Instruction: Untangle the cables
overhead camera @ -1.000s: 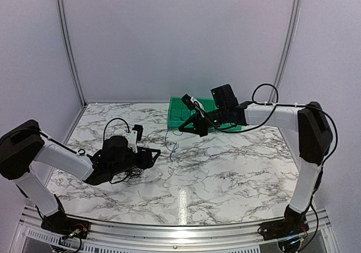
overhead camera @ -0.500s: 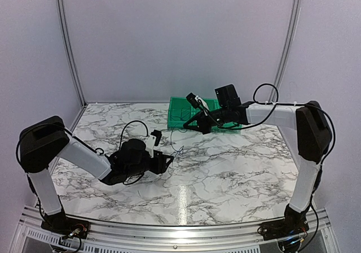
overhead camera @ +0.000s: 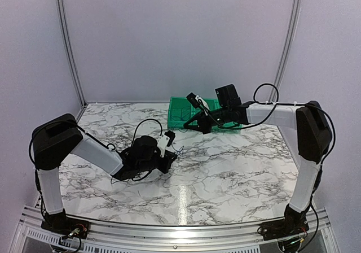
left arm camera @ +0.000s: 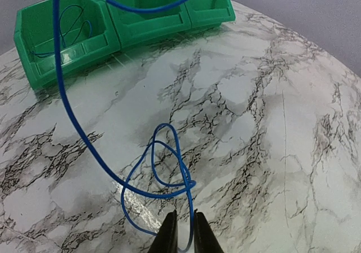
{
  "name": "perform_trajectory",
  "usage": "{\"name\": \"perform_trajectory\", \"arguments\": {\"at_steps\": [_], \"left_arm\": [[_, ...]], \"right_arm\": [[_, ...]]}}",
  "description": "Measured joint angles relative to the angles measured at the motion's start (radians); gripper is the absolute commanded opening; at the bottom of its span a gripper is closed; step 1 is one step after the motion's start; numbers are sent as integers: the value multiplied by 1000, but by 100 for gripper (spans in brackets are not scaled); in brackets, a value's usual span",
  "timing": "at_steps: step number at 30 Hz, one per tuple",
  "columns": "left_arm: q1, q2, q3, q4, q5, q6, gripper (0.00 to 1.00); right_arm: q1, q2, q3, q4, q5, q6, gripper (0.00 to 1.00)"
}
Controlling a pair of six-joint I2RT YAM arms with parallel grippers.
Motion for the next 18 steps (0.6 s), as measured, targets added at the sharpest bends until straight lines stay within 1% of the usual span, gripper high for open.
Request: {"name": "perform_trajectory", "arguments": {"at_steps": [2,7,12,18], "left_arm": [[0,0,-2,-12,-3,13,0],[0,-4,-44,-16,-9,19,0],[-3,-21,-127,-14,-10,1,0],[-26,-120,-208,-15,-14,-8,0]], "right_arm": [[-8,-2,0,0,0,0,0],[-68,-26,0,0,-3,3,0],[-174,-75,-1,11,-3,13,0],[-282,-134,-33,52,44,32,0]]}}
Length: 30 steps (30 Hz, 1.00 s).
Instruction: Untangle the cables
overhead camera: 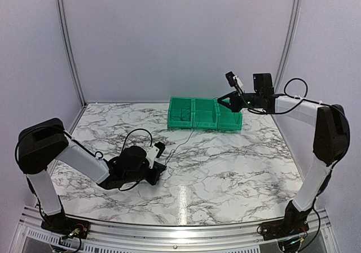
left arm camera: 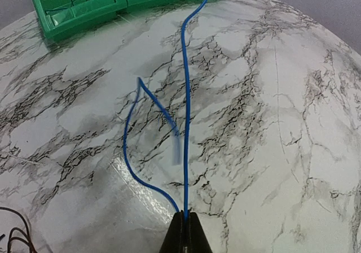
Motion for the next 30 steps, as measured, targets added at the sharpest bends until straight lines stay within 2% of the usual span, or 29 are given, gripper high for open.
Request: {"name": "perform_trajectory", "arguments": {"at_steps": [11,19,24,30], "left_arm": [[-6,-238,-60,6,-85,16,0],[-6,-491,-127,-1,-193,50,0],[-6,-607,-143,-17,-208,56,0],[-6,-634,-148,-47,-220,65,0]], "right_arm": [[-25,2,-28,26,108,19,0],[-27,48,-28,15,241,19,0],[-13,84,-23,-8,203,19,0],[-11,95,-21,-15,154,23,2]]}}
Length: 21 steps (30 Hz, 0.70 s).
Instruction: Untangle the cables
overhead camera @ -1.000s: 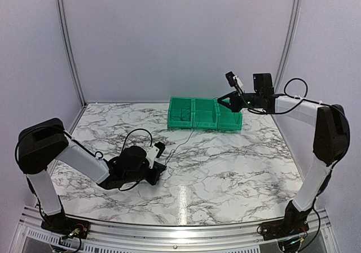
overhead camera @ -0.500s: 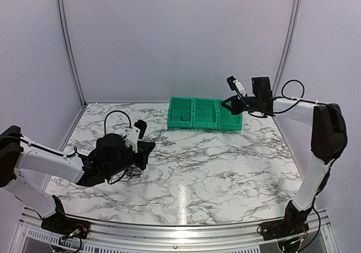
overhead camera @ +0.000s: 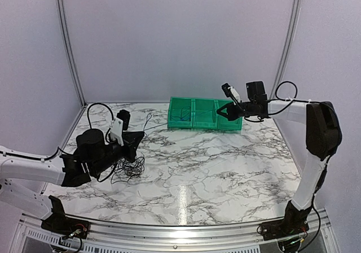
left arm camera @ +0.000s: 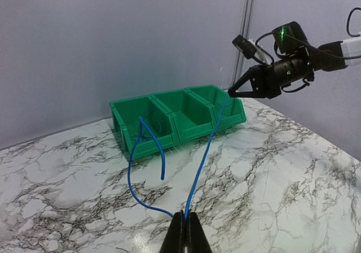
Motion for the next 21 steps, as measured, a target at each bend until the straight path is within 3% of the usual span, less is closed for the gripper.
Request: {"name": "perform_trajectory", "arguments": {"at_steps": [5,8,13,21], "left_arm": [[1,72,105,-75,-24,-3,0],[14,153,256,-154,-17,-42,0],[51,294,571,-314,33,-121,0],[126,502,959,-526,129,-212,0]], "right_arm": [[-9,0,4,-3,-66,8,26],[-9,0,42,-50,-140,11,45],[-9,-26,123,-142,-200,-5,62],[-20,-300,51,-226,-129,-102,63]]}}
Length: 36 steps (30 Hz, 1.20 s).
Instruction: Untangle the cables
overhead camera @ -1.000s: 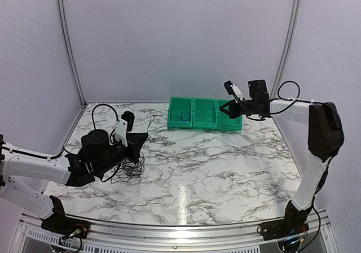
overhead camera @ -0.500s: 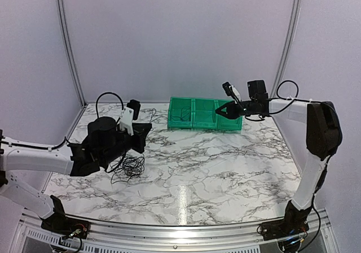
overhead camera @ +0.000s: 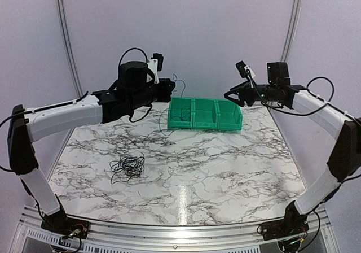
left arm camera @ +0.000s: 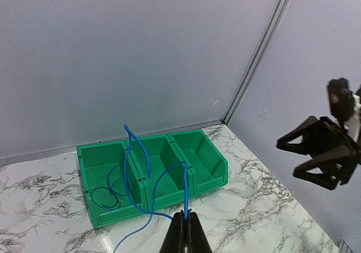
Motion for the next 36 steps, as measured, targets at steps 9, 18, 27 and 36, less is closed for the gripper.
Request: {"name": "perform_trajectory", "arguments": {"at_steps": [9,18,27,36], "left_arm": [[54,202,289,-107,55,-11,0],[135,467,679,-135,114,-60,0],[211,661,859,-102,174,-176,0],[234,734,858,-79,212,-235,0]], "right_arm": [[-13,-245,-350,31,116,-129,63],[-34,-236,-396,68,197,-180,63],[-34,-236,-412,103,215,-193,63],[-34,-235,-427,114,220,-195,63]]}}
